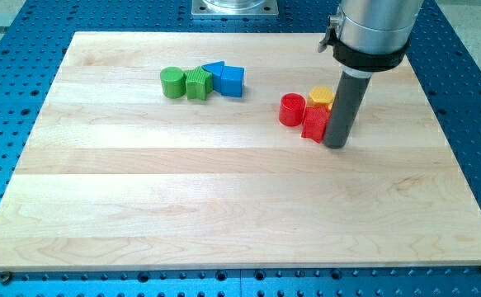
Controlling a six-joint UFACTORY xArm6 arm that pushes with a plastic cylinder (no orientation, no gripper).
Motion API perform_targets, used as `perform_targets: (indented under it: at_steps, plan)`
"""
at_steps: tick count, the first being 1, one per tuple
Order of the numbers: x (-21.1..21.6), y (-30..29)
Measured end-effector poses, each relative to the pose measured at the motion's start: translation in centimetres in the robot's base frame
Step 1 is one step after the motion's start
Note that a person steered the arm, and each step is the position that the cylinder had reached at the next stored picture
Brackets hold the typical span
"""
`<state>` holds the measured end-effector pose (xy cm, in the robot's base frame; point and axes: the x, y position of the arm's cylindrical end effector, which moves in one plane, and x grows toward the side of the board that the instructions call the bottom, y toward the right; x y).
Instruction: Move the red blocks to the bottom right of the blue cube
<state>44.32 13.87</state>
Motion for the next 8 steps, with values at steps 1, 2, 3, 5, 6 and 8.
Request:
perform_targets:
  at_steps: [1,2,3,5,6,8]
  plan:
    - [-1.6,-0.7]
    - [-3.3,-1.5]
    - [-5.2,-1.6]
    - [-5.3,-1.7]
    - [-5.3,-3.2]
    - [-5.1,-4.9]
